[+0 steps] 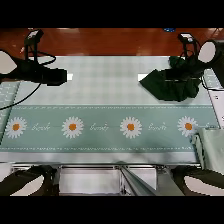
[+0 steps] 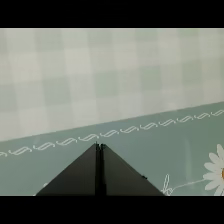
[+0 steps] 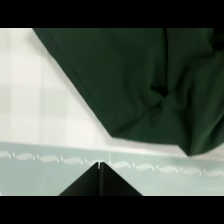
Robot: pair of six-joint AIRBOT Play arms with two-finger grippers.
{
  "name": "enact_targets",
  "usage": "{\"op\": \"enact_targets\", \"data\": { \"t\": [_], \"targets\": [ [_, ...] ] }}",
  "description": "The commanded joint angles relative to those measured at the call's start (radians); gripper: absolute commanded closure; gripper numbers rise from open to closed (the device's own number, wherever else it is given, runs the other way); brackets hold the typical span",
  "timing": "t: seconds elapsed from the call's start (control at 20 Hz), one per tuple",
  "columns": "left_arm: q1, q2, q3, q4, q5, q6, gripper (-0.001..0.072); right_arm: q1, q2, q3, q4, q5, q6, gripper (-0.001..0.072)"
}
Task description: Fold the shirts.
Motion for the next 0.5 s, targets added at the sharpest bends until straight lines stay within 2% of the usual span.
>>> {"op": "enact_targets", "data": {
  "t": [0.0,0.05,0.15,0.2,0.3,0.45],
  "targets": [
    [0.000,-0.014,-0.001,0.006,0.134,0.000,0.0444,0.000,-0.001,0.001,-0.102,-0.201,0.008,0.0549],
    [0.000,-0.030,-0.001,0.018,0.182,-0.003,0.0205,0.000,-0.003,0.001,-0.193,-0.260,0.039,0.0289],
    [0.003,-0.062,0.000,0.024,0.228,-0.004,0.0198,-0.019,-0.027,0.001,-0.407,-0.354,0.159,0.0294],
    [0.005,-0.077,0.000,0.024,0.235,-0.005,0.0199,-0.052,-0.053,0.001,-0.467,-0.377,0.225,0.0294],
    [0.009,-0.108,0.000,0.024,0.233,-0.008,0.0199,-0.151,-0.122,0.001,-0.455,-0.393,0.272,0.0295],
    [0.013,-0.143,0.000,0.023,0.233,-0.008,0.0199,-0.301,-0.245,0.001,-0.319,-0.401,0.257,0.0295]
  ]
}}
